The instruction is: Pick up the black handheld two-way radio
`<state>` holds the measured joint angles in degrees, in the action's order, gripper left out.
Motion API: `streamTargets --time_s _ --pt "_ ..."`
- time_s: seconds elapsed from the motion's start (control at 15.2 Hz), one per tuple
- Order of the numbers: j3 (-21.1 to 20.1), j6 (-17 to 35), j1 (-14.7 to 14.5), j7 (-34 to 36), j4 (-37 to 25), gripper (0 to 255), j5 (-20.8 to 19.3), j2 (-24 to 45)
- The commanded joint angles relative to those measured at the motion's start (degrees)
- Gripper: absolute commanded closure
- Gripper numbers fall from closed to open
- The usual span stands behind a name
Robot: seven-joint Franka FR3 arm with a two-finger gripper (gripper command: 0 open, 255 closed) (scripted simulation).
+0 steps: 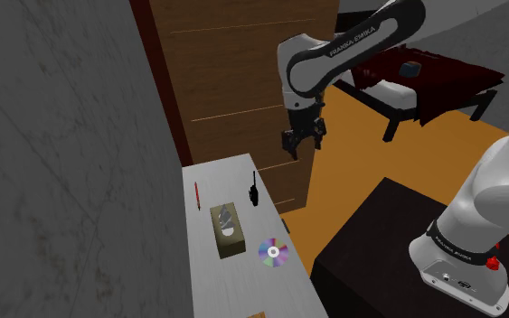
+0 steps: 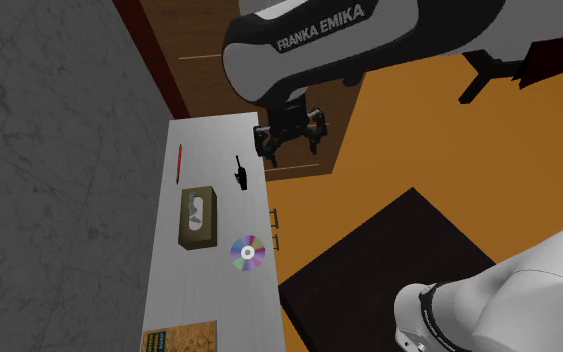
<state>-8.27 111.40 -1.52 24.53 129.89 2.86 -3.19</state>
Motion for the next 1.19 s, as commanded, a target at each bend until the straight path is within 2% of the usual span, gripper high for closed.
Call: streamTargets --time_s 0.0,0.59,1.12 --pt "-0.2 2.1 -0.1 1.4 -2.3 0 0.1 4.8" --pt "-0.3 6.2 -1.7 7.3 -17.7 0 0.1 25.8" --pt "0.4 5.0 -3.5 11.3 -37.1 0 0.7 45.2"
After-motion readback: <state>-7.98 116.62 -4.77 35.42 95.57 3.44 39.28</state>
